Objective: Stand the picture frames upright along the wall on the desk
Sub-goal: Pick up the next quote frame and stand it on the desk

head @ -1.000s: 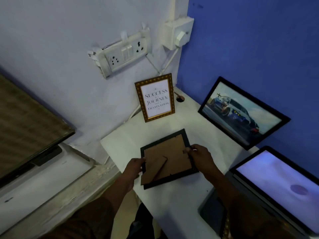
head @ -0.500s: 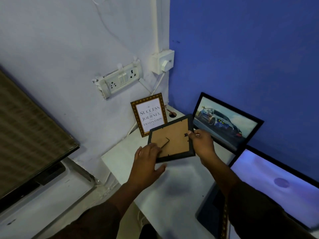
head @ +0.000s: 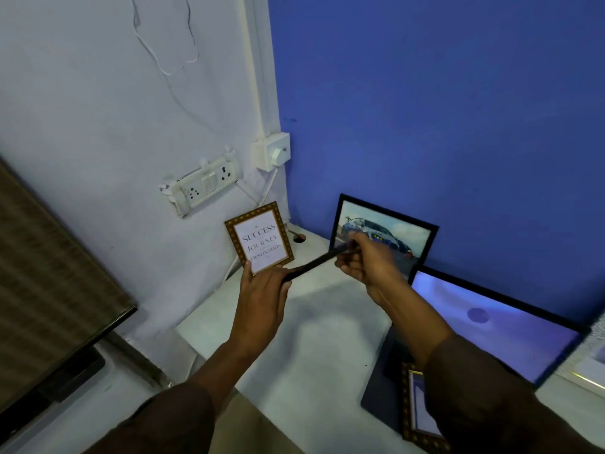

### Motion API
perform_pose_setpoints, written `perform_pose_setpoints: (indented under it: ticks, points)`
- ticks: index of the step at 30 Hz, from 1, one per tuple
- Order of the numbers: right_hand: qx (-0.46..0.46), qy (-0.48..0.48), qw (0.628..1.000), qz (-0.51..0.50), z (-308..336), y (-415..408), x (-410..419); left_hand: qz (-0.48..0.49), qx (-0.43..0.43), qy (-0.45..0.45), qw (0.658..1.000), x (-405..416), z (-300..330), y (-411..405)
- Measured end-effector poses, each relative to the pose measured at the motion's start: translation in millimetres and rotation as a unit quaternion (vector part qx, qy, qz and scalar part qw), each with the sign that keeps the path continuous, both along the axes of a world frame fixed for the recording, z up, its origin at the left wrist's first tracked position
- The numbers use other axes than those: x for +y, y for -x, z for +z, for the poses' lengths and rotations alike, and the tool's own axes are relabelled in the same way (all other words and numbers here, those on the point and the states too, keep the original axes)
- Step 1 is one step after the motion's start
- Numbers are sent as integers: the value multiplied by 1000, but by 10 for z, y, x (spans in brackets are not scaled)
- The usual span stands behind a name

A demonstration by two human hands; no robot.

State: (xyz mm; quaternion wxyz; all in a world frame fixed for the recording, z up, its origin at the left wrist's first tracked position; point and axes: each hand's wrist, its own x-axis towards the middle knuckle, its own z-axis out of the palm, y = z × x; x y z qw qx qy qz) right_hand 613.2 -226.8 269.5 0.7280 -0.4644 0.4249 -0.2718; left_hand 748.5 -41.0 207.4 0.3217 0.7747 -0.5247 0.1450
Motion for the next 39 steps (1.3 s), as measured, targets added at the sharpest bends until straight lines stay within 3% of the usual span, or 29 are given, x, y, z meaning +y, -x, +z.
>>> perform_pose_setpoints:
  ticks: [6,13,17,21,24,29,34,39]
  points:
    - [90,40,995,-9,-136,363,255,24,245,19,969,183,79,94]
    - [234,124,960,-96,-515,905,866,20,472,52,880,605,23,280]
    - [194,84,974,-76,-607,1159,1193,-16,583,35,811,705,-63,508]
    - [110,71,984,-121,-467,1516,1409,-61,637,15,768,616,-102,922]
    - [62,63,978,-188,-423,1843,1470,-87,648,-15,756,486,-141,1275]
    - [90,63,957,-267,-491,2596,1507,-135,644,-104,746,272,-202,1966]
    - [140,92,942,-290,-640,3423,1440,-120,734,-190,641,-66,-247,2668]
    - [133,76,938,-311,-769,4422,1149,-132,768,-237,580,-607,-213,3682]
